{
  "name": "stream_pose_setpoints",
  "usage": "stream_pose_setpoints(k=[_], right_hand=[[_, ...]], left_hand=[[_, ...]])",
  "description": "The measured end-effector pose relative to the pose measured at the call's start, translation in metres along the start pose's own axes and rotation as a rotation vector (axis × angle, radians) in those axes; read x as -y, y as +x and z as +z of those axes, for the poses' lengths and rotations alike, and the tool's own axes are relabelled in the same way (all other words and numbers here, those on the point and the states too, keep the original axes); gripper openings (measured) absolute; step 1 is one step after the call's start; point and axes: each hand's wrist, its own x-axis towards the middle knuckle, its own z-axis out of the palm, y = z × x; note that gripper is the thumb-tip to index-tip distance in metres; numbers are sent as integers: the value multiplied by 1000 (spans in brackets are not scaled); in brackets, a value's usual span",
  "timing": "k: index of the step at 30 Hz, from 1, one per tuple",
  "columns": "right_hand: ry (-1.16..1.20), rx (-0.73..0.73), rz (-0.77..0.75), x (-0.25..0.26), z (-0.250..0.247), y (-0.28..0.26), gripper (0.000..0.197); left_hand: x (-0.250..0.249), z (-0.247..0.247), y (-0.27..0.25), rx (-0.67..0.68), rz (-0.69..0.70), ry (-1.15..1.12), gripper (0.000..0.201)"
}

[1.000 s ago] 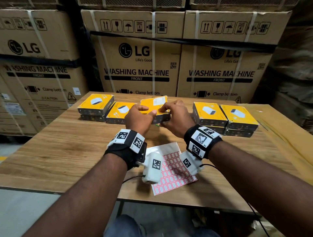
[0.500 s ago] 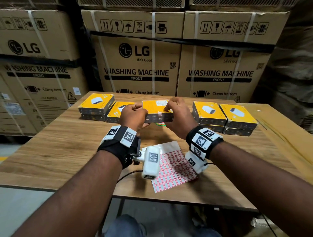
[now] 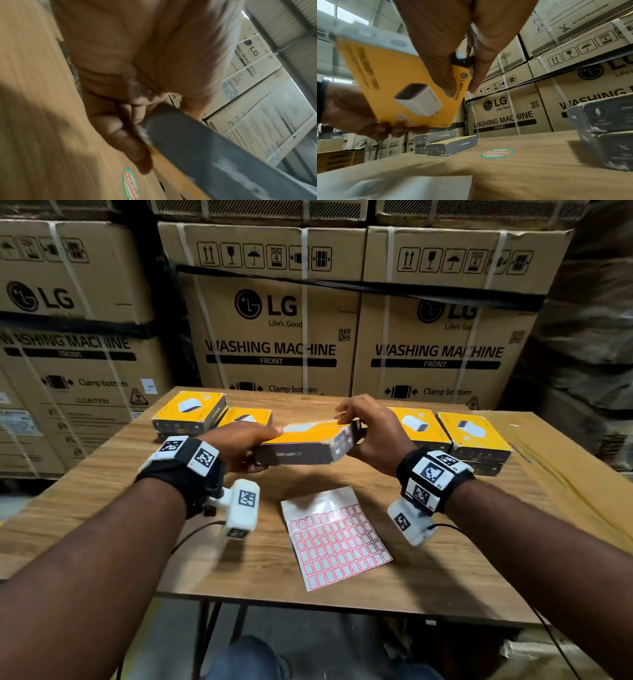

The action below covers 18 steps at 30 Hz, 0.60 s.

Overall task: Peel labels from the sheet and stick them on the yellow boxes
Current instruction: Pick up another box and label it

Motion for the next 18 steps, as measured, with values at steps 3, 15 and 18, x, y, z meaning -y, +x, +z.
stream_pose_setpoints(k=[3,15,18], right_hand=[[-34,56,109,-7,-1,-1,42],[-38,282,485,2,-6,0,74],[-73,306,528,2,2,2,83]], left_hand=[[4,-4,-2,65,-100,-101,29],[4,13,-3,-70,-43,-358,14],[3,29,-1,-109,-1,-325,12]])
